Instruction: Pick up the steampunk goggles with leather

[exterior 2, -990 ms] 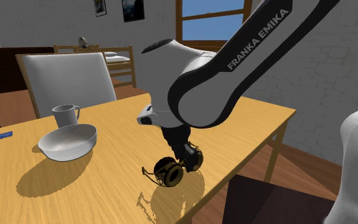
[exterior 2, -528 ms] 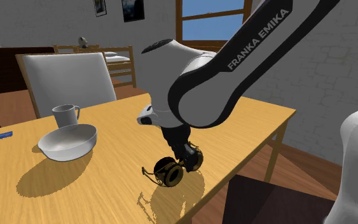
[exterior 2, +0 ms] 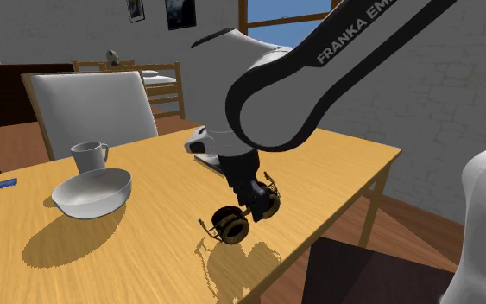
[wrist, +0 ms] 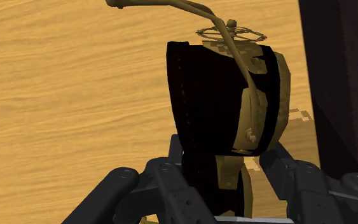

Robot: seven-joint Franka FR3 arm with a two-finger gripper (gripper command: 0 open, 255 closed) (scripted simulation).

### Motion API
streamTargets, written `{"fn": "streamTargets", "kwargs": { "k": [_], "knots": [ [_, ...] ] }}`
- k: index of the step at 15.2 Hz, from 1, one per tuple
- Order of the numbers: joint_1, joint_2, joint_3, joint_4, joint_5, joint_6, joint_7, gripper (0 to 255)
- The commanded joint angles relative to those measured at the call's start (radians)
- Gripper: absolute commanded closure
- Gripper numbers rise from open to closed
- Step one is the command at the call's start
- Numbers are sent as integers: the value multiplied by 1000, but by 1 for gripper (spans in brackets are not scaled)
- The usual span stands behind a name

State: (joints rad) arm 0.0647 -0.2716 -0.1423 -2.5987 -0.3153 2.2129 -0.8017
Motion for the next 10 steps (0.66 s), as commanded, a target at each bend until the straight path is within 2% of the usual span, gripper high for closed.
{"fn": "streamTargets", "kwargs": {
  "k": [1, 8, 10],
  "knots": [
    [2, -20, 3, 12, 6, -32, -5, 255],
    [7, -79, 9, 60, 21, -138, -27, 255],
    [7, -80, 9, 61, 21, -140, -28, 255]
  ]
}}
